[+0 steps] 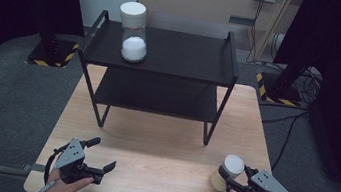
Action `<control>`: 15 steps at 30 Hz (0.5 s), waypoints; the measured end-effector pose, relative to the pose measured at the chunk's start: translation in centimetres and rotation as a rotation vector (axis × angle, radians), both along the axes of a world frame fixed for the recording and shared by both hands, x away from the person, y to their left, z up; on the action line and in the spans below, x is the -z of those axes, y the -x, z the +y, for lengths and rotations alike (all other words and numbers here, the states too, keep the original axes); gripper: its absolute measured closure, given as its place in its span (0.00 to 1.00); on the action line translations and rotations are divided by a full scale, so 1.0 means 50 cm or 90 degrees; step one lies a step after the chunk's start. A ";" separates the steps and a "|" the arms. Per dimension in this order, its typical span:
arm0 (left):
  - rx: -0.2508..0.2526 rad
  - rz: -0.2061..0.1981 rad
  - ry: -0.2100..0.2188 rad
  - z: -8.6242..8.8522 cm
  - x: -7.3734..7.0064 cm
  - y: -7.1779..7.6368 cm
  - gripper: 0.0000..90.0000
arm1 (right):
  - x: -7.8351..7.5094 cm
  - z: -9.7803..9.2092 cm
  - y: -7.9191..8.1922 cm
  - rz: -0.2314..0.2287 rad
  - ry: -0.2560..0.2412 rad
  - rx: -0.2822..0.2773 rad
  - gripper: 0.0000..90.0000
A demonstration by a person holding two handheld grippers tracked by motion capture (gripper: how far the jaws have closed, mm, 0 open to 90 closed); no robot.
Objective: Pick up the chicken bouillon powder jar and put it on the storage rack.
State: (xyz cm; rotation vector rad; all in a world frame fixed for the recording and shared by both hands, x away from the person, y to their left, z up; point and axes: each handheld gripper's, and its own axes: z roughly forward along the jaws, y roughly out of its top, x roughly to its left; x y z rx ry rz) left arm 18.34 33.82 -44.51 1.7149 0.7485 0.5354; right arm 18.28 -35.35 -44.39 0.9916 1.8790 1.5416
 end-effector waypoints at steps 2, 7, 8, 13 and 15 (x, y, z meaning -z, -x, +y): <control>0.003 0.003 -0.001 -0.003 0.002 0.001 0.02 | -0.010 -0.002 0.000 0.003 -0.001 -0.007 0.39; 0.014 0.005 -0.012 -0.011 0.003 0.000 0.02 | -0.027 -0.002 -0.002 0.005 0.002 -0.027 0.39; 0.015 0.005 -0.011 -0.010 0.003 0.001 0.02 | -0.032 -0.001 -0.003 0.006 0.002 -0.034 0.38; 0.009 0.002 -0.009 0.001 0.000 0.004 0.02 | -0.052 0.007 -0.007 0.004 0.000 -0.061 0.38; 0.006 0.003 -0.007 0.004 0.000 0.005 0.02 | -0.058 0.010 -0.009 0.004 0.000 -0.071 0.39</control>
